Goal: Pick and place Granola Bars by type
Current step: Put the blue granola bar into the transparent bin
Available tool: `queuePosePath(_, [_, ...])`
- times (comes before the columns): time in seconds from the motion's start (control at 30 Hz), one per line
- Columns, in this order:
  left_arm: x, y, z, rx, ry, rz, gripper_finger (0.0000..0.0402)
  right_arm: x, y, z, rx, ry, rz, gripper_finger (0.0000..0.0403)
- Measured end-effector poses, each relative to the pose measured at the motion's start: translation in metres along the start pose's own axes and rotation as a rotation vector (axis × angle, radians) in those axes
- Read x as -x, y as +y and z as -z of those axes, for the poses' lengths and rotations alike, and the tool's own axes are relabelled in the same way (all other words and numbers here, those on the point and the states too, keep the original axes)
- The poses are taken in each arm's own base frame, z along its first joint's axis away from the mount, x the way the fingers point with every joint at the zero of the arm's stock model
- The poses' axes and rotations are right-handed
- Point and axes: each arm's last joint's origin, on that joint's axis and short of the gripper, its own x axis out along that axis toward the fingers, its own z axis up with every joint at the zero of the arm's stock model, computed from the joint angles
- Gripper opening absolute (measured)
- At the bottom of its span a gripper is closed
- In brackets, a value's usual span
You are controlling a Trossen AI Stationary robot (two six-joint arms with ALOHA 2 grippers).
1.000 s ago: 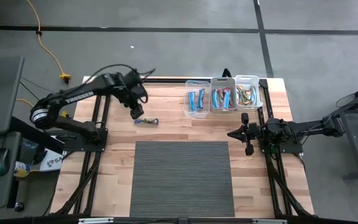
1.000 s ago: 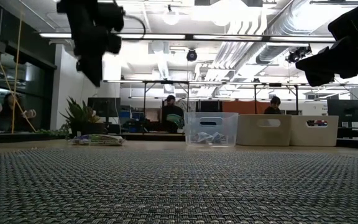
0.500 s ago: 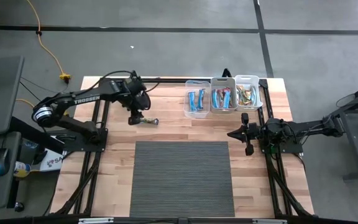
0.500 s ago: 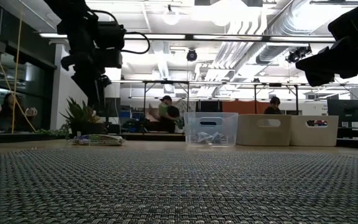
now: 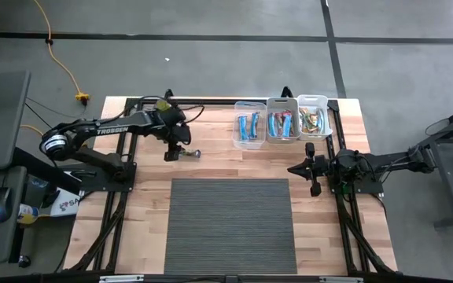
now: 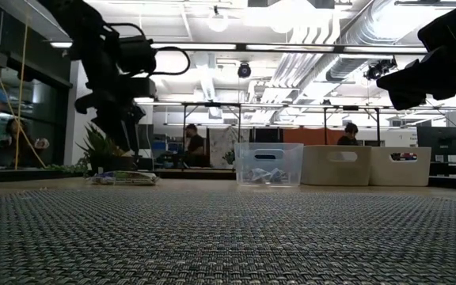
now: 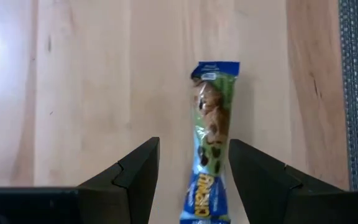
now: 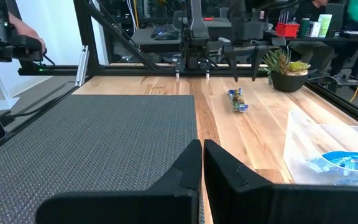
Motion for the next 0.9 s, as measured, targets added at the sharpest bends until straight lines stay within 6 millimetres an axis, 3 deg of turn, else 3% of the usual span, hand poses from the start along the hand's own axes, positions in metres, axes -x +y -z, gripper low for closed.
queuePosePath(0.4, [-0.037,-0.024,-0.01,-0.123,0.105,0.012,0.0191,0.0,0.0,0.0,0.0,0.0,0.0,0.0])
queuePosePath(0.57, [-0.054,-0.026,-0.01,-0.149,0.178,-0.067,0.0191,0.0,0.0,0.0,0.0,0.0,0.0,0.0])
queuePosePath(0.9, [-0.069,-0.026,-0.007,-0.138,0.214,-0.006,0.0191,0.0,0.0,0.0,0.0,0.0,0.0,0.0])
